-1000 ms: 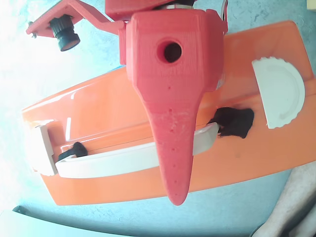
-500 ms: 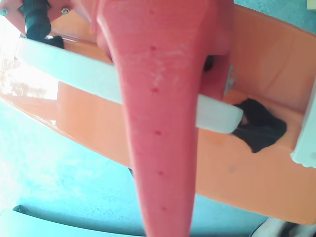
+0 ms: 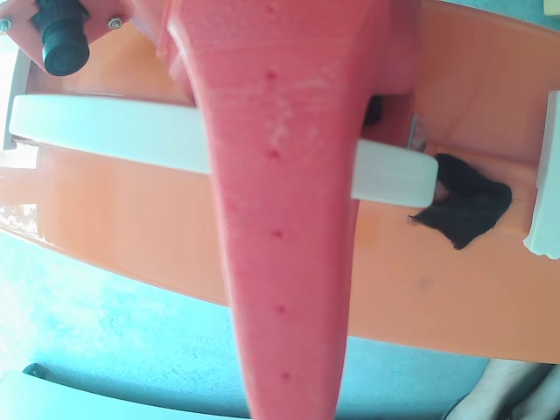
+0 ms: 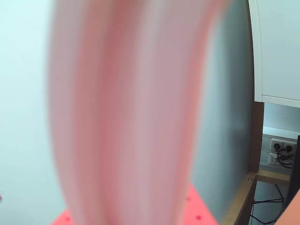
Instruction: Grab the white handle of the orange box
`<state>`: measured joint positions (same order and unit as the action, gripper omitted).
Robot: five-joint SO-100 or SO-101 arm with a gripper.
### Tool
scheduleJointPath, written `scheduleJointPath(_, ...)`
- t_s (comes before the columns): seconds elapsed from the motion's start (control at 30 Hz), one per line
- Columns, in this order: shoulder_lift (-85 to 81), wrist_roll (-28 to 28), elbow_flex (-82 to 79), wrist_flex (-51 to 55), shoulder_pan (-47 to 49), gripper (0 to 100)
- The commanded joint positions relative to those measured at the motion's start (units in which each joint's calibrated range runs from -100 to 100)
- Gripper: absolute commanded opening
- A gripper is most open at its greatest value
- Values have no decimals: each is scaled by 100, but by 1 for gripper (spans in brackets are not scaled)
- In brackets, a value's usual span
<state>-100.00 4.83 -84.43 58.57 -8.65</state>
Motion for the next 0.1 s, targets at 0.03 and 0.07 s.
scheduleJointPath(0.03, 0, -21, -1362, 90, -22, 2)
scheduleJointPath(0.07, 0, -21, -1362, 82, -22, 2)
